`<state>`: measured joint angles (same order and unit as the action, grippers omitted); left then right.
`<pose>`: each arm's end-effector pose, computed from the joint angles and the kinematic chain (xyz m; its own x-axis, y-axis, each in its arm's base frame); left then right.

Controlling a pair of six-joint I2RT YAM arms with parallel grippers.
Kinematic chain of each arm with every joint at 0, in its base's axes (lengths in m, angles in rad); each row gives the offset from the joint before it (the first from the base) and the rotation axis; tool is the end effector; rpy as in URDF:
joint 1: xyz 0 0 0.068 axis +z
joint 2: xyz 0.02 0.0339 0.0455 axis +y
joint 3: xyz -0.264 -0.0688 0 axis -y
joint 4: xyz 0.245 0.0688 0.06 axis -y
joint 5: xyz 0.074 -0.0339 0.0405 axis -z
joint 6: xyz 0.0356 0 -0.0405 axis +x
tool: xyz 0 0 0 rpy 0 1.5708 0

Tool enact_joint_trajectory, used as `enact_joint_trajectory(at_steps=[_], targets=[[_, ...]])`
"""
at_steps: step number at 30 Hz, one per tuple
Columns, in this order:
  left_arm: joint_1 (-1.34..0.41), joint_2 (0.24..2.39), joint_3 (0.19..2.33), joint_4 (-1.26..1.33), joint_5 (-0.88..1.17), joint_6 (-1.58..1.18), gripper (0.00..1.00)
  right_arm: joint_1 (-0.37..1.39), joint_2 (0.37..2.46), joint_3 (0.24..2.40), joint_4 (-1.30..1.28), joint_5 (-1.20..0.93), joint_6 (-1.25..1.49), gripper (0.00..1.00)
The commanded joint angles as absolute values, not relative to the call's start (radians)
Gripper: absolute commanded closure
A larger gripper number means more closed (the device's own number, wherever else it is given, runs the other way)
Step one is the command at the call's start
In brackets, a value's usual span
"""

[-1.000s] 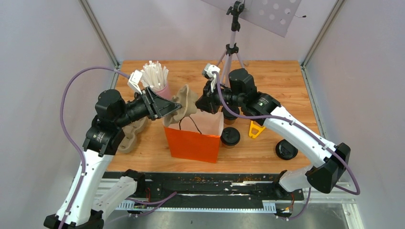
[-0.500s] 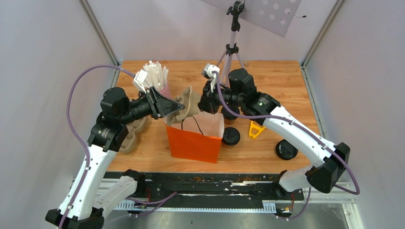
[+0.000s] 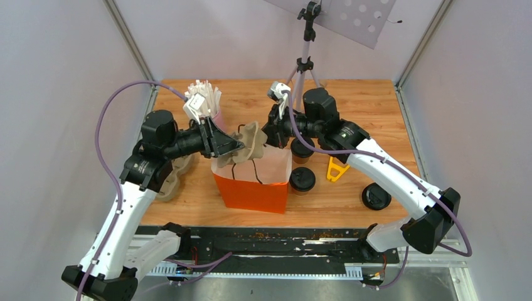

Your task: Pack the takeout coffee

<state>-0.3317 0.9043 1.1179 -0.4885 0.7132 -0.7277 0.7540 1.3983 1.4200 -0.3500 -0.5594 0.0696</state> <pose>0.1632 -0.0808 0.4042 -0.7515 -0.2732 -0.6005 0.4577 0.4396 -0.7728 0.2181 0.2307 0.4053 -0.3003 -0.2011 -0.9324 -0.9278 0.2887 0.2365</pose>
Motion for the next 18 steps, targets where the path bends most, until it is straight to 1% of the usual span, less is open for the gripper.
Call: enact_joint_trajectory(at_steps=[1, 4, 9, 14, 16, 18], targets=[[-0.336, 0.870, 1.147, -0.552, 0.700, -0.671, 0.57, 0.749, 1.386, 1.427, -0.304, -0.577, 0.087, 1.00], [-0.336, 0.847, 1.119, -0.600, 0.669, -0.649, 0.58, 0.744, 1.401, 1.438, -0.309, -0.571, 0.117, 1.00], [-0.336, 0.839, 1.133, -0.709, 0.596, -0.590, 0.58, 0.741, 1.404, 1.418, -0.305, -0.558, 0.129, 1.00], [-0.337, 0.838, 1.137, -0.688, 0.588, -0.617, 0.58, 0.741, 1.381, 1.401, -0.296, -0.545, 0.126, 1.00], [-0.336, 0.831, 1.124, -0.649, 0.602, -0.650, 0.58, 0.740, 1.371, 1.401, -0.309, -0.522, 0.126, 0.91], [-0.336, 0.826, 1.116, -0.627, 0.607, -0.673, 0.58, 0.739, 1.356, 1.416, -0.346, -0.490, 0.124, 0.80]])
